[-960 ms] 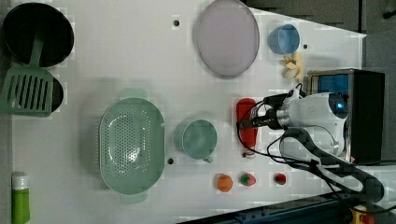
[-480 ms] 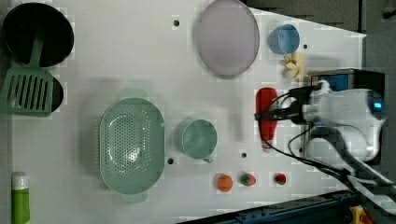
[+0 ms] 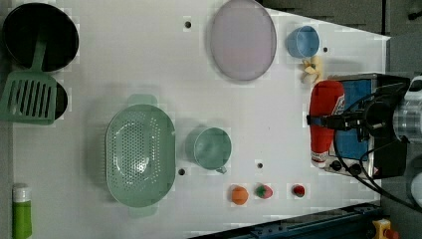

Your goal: Pick Ketchup from the table and place it in strainer.

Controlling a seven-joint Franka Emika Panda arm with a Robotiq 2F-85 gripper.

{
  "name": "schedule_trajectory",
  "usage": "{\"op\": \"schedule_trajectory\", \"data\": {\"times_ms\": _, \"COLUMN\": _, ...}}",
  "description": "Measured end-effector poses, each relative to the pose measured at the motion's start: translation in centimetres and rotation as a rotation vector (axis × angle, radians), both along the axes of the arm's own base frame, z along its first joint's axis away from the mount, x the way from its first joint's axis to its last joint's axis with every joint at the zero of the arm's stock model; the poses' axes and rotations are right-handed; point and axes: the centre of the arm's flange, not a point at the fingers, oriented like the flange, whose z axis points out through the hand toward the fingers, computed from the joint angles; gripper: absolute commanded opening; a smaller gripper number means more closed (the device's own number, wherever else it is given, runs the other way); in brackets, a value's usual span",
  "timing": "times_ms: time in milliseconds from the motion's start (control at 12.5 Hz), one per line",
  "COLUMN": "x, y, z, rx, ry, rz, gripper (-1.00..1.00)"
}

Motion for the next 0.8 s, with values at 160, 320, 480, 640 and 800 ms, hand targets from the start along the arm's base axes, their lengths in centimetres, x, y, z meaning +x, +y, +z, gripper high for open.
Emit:
{"op": "schedule_trajectory", "data": {"times_ms": 160, "x": 0.0, "y": 5.0, "z": 1.7, "rx": 0.042, "ry": -0.022, "rz": 0.001, "gripper": 0.26}}
{"op": "schedule_trajectory", "data": {"times_ms": 320, "x": -1.1, "y": 10.4, "z": 1.0, "rx": 0.037, "ry": -0.004, "rz": -0.019, "gripper": 0.26}}
{"op": "schedule_trajectory", "data": {"times_ms": 480, "x": -3.4, "y": 15.9, "z": -1.5, "rx": 0.024, "ry": 0.039, "rz": -0.041, "gripper": 0.26}}
{"op": "schedule_trajectory", "data": {"times_ms": 640, "x": -4.7, "y": 21.9, "z": -5.1, "rx": 0.071, "ry": 0.036, "rz": -0.067, "gripper": 0.26}}
{"op": "schedule_trajectory", "data": {"times_ms": 800, "x": -6.0, "y": 26.9, "z": -9.0, "rx": 0.145, "ry": 0.047, "rz": -0.098, "gripper": 0.26}}
